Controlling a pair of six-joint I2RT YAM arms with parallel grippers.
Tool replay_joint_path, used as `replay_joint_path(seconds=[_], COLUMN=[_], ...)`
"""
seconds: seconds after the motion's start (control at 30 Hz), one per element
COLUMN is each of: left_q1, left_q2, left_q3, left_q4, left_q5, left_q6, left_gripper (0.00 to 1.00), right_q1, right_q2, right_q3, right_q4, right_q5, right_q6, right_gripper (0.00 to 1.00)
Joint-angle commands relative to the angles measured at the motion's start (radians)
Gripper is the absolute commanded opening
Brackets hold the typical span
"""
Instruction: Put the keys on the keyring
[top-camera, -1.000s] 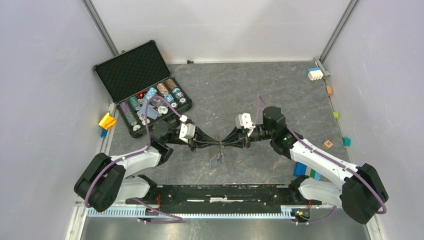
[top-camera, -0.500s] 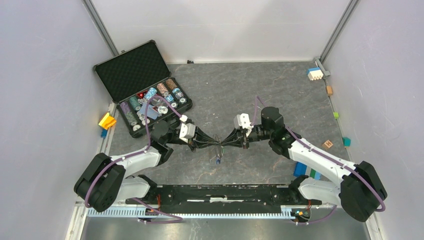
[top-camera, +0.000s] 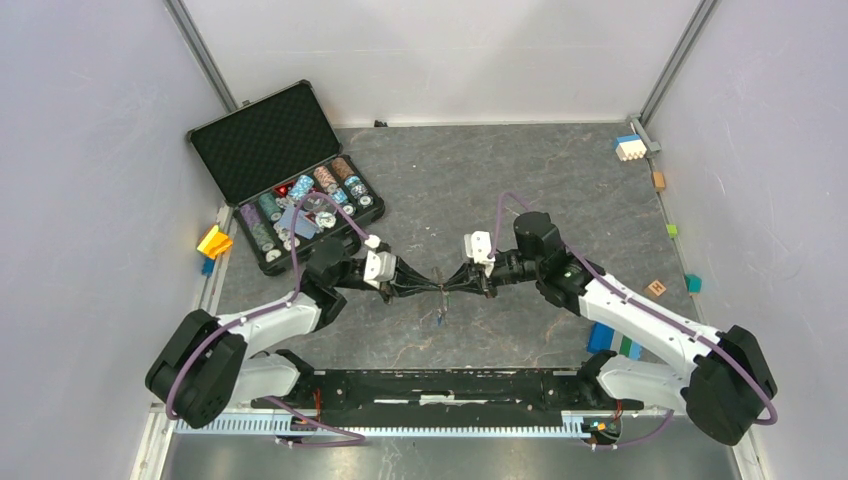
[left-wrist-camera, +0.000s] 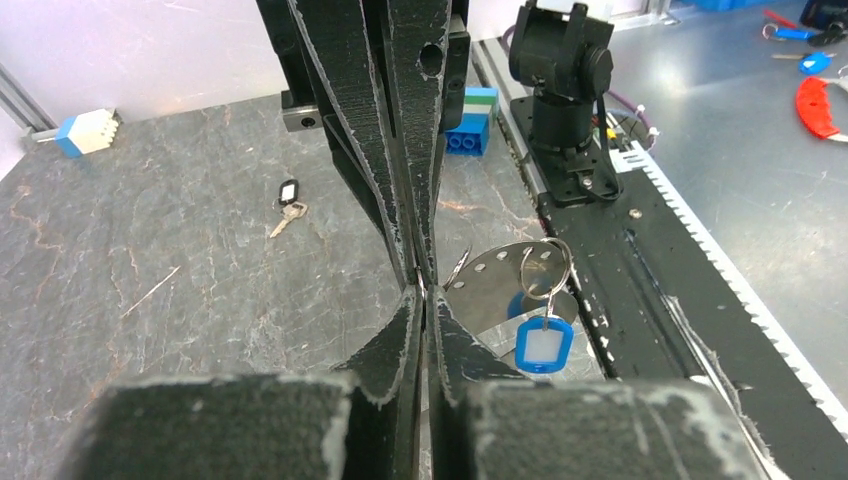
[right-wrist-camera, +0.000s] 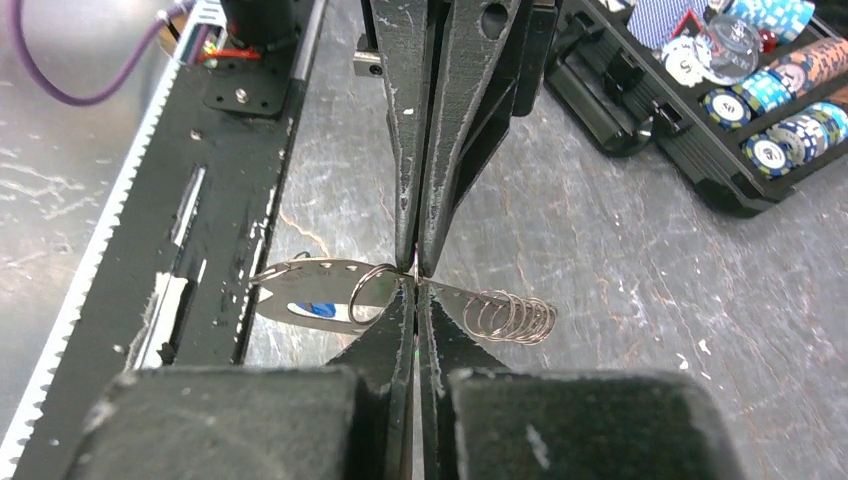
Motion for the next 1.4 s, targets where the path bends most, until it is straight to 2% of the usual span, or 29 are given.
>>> replay_joint_path(seconds=[0.0,0.2,0.3,0.6,0.73,0.87,1.2,1.37], left_q1=[-0.003,-0.004,-0.003,-0.001,-0.002,-0.001,-0.006,-0.015], left_q2=[-0.018,-0.017,-0.024,-0.055,-0.065,-0.065,0.000,0.019], left_q3=[0.053,0.128,0.148,0.205,0.236,0.252,0.255,0.271], left_q4=[-0.211,-0.393,-0.458,-0.678,-0.785,-0.791,-0.592,-0.585], left_q5=[0.036,0.008,-0.010,-0.019,-0.017,-0.018,-0.069,-0.092], left_q6=[0.172,0.241,0.281,0.450,0.519,0.499,0.296,0.244], left_gripper=[0.10,0.30,0.37,0.46,0.46,0.46,0.36,0.33], right_q1=[0.020,0.084,0.125,0.193,0.210,0.225,0.237,0.237], right_q2=[-0.022,0.017,0.036,0.044,0.049,0.054,0.072,0.073], right_q3=[0.090,0.167,0.208,0.257,0.273,0.292,0.334,0.336], right_q4=[-0.140,-0.285,-0.362,-0.453,-0.480,-0.504,-0.528,-0.525], right_q5=[0.108,0.236,0.307,0.452,0.492,0.524,0.567,0.571], right_q6=[-0.108,-0.189,-0.223,-0.264,-0.276,-0.282,-0.276,-0.271], right_gripper=[0.00,0.00,0.00,0.00,0.00,0.00,0.00,0.00])
